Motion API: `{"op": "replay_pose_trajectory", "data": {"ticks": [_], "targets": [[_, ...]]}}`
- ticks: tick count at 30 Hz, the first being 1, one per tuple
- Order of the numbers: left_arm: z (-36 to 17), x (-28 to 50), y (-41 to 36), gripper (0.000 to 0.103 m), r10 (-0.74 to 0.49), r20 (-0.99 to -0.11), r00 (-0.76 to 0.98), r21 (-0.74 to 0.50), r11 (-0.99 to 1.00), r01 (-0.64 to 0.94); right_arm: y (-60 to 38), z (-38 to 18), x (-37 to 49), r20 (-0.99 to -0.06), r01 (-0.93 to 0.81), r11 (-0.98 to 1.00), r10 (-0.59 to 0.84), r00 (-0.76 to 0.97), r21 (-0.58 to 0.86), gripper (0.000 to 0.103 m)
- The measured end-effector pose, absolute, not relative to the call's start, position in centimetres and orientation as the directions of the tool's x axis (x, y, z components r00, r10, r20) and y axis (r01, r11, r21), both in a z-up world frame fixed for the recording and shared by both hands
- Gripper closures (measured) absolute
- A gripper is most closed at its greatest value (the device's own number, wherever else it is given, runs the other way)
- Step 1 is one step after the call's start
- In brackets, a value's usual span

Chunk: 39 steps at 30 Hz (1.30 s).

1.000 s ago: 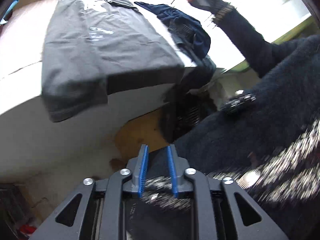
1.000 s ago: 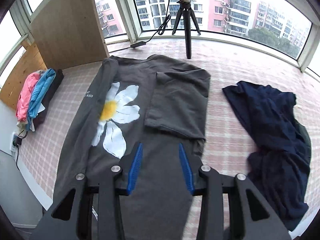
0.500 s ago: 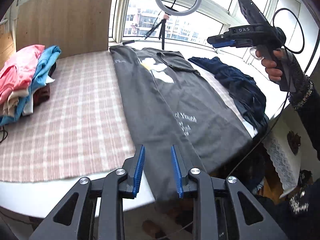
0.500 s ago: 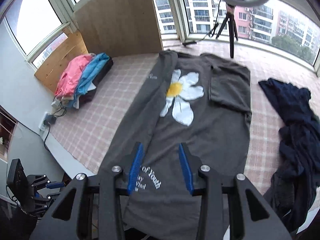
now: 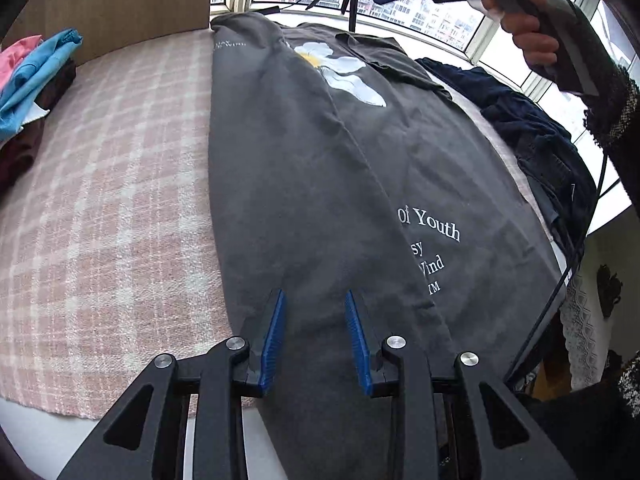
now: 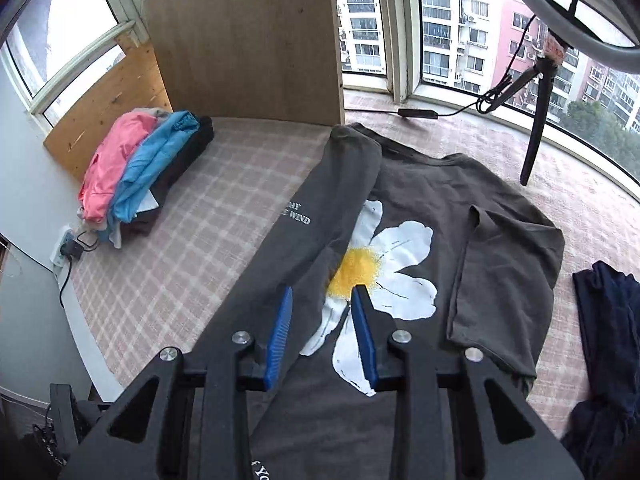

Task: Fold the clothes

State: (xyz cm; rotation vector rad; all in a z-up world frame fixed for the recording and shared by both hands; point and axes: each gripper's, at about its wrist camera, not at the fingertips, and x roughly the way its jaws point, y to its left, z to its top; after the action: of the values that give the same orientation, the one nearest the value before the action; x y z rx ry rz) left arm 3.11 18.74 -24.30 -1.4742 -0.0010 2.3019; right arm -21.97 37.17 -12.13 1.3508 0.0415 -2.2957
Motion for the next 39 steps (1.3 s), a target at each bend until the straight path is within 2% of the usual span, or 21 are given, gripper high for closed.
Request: {"op": "replay_pose_trajectory", "data": {"ticks": [3,6,12,15,18,24,29,34,37,38,39], "targets": [[-23.0,3.2,18.6,0.074,0.338,-0.867,-0.366,-0.223,-0.920,-0.321,42.5,-11.6,-19.6,-0.810,0.342,-0.912,-0.370,-0.454,0.225,0.073],[-20.6,3.0,20.2,0.074,0.369,-0.841,-0.395,-0.215,-0.899,-0.383,49.2,-10.7,-16.4,-0.798,0.233,-0.949,-0.307,-0.519,0.213,0.073],[-19.1,4.0,29.5,0.073,0.518,-0.797,-0.312,-0.270,-0.766,-0.583,60.3,-8.6,-10.3,-0.824,0.022,-0.991,-0.123,-0.553,0.133,0.073],[-19.4,6.9,34.7,0.073,0.560,-0.801,-0.212,-0.280,-0.663,-0.694,63.3,-6.8,-7.6,-0.828,-0.001,-0.987,-0.136,-0.544,0.163,0.073],[-20.0,10.8,38.4,0.073,0.561,-0.810,-0.170,-0.231,-0.573,-0.786,65.9,-4.7,-5.3,-0.822,0.006,-0.979,-0.174,-0.542,0.203,0.073],[-21.6,14.6,45.0,0.072,0.557,-0.819,-0.138,-0.237,-0.547,-0.803,69.3,-4.6,-4.6,-0.834,0.056,-0.976,-0.208,-0.511,0.209,0.072],[-23.1,16.0,48.8,0.071,0.469,-0.840,-0.271,-0.083,-0.606,-0.791,69.8,-6.9,-5.5,-0.842,0.123,-0.968,-0.250,-0.477,0.217,0.072],[-24.6,17.3,50.9,0.071,0.353,-0.841,-0.411,0.132,-0.602,-0.787,68.8,-8.8,-6.5,-0.835,0.182,-0.948,-0.317,-0.449,0.262,0.072],[-24.6,17.7,50.8,0.081,0.368,-0.831,-0.416,0.140,-0.587,-0.798,68.0,-9.9,-8.2,-0.818,0.198,-0.932,-0.363,-0.446,0.305,0.072],[-24.5,17.6,50.7,0.094,0.382,-0.833,-0.401,0.117,-0.586,-0.802,67.8,-10.4,-9.2,-0.810,0.197,-0.923,-0.385,-0.441,0.331,0.072],[-24.2,17.5,50.6,0.098,0.385,-0.837,-0.389,0.095,-0.598,-0.796,67.3,-11.1,-10.4,-0.809,0.199,-0.919,-0.394,-0.436,0.340,0.072]]}}
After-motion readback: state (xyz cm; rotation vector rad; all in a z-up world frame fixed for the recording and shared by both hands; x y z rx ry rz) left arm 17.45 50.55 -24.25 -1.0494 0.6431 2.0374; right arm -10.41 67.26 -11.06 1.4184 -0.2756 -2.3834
